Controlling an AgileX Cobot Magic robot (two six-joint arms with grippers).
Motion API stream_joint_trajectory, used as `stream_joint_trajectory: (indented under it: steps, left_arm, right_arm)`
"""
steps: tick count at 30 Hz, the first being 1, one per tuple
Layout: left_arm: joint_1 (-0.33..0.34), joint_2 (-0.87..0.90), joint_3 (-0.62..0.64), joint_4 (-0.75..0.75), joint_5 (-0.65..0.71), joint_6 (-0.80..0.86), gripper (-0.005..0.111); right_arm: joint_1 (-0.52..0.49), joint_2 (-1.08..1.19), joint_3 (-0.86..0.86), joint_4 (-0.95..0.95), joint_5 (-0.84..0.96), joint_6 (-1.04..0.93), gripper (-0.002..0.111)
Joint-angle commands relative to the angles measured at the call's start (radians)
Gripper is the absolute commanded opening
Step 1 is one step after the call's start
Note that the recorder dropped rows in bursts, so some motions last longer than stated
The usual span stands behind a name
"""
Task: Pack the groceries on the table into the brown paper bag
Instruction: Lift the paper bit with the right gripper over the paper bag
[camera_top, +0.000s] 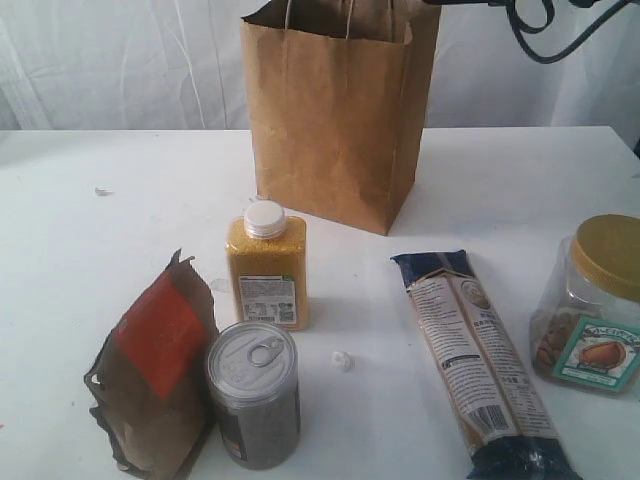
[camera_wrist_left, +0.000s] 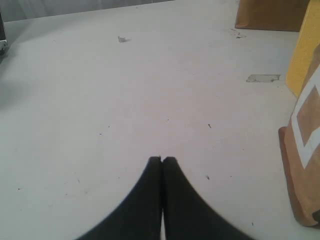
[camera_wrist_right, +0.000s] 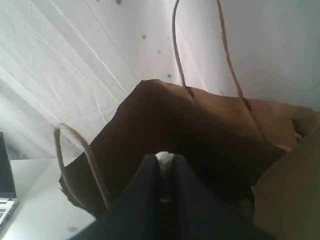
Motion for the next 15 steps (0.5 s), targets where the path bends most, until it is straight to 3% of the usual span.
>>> stream_joint_trajectory:
  steps: [1, 4, 7, 12, 15]
  left_arm:
    - [-0.006, -0.004, 0.005, 0.0, -0.001, 0.0, 0.0]
    - [-0.006, -0.004, 0.005, 0.0, -0.001, 0.0, 0.0]
    - [-0.006, -0.004, 0.005, 0.0, -0.001, 0.0, 0.0]
    - [-0.006, -0.004, 0.005, 0.0, -0.001, 0.0, 0.0]
    - [-0.006, -0.004, 0.005, 0.0, -0.001, 0.0, 0.0]
  right_arm:
    - [-0.004, -0.014, -0.009, -0.016, 0.043, -0.054, 0.0]
    - [0.012, -0.027, 0.03, -0.088, -0.004, -0.057, 0.0]
    - [0.069, -0.111, 0.21, -0.112, -0.323, -0.065, 0.0]
    - [0.137, -0.199, 0.406, -0.137, -0.59, -0.261, 0.0]
    - [0.162, -0.205, 0.444, -0.137, -0.743, -0.275, 0.0]
